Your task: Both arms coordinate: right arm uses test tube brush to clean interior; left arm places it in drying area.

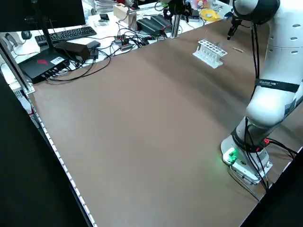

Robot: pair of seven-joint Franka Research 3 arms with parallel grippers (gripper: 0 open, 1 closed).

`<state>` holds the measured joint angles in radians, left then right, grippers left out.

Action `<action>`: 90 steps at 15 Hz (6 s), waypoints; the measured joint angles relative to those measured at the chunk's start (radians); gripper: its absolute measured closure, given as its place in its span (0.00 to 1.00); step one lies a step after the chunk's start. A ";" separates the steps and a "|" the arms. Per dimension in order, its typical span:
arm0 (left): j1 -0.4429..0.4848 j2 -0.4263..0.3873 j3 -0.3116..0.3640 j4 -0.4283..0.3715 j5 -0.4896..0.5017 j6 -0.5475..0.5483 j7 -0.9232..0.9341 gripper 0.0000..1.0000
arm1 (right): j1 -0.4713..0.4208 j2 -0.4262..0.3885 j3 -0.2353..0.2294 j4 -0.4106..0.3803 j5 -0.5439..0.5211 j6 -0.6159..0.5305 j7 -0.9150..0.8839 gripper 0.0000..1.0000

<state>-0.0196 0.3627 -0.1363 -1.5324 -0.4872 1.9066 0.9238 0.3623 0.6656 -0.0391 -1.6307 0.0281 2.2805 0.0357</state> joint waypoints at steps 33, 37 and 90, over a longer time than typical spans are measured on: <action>-0.095 0.456 -0.016 0.044 -1.205 -0.029 1.496 0.01 | 0.001 0.090 0.011 0.082 0.109 -0.042 -0.205 0.98; -0.136 0.516 -0.016 0.085 -1.224 -0.029 1.496 0.01 | -0.042 0.065 0.014 0.167 0.188 -0.154 -0.557 0.98; -0.153 0.596 0.045 0.162 -1.245 -0.029 1.498 0.01 | -0.323 0.085 0.527 0.243 1.339 -0.189 -2.307 0.98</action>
<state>-0.1729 0.9589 -0.0912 -1.3701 -1.7325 1.8780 2.4216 0.0393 0.7511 0.4874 -1.3875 1.3672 2.0915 -2.2716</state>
